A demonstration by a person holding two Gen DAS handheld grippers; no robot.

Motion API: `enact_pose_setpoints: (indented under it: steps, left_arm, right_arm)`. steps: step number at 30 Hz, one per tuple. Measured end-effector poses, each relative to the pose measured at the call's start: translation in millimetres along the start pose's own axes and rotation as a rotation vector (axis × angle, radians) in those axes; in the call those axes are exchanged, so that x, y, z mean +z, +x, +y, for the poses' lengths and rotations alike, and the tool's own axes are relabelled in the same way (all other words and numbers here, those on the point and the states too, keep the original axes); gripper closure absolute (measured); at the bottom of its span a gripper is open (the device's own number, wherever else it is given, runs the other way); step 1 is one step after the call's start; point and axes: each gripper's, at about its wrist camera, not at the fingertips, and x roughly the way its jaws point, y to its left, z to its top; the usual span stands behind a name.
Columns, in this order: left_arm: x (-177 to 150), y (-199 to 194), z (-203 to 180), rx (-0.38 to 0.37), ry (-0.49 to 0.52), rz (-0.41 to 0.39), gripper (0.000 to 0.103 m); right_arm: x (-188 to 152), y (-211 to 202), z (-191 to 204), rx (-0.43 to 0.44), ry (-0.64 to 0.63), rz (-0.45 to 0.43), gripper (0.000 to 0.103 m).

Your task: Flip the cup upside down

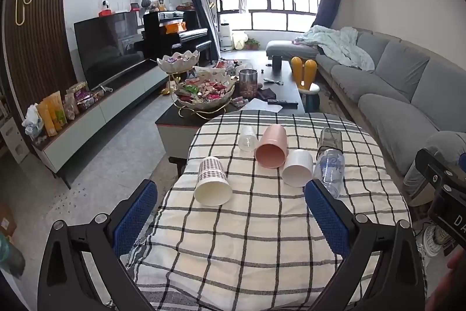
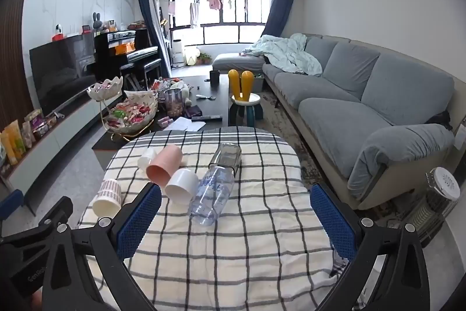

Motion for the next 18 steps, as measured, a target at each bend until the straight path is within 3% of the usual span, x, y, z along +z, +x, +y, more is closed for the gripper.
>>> enact_pose_setpoints:
  steps: [18]
  left_arm:
    - [1.3, -1.9, 0.3, -0.003, 0.001, 0.002, 0.000]
  right_arm:
    - [-0.1, -1.1, 1.2, 0.001, -0.004, 0.005, 0.000]
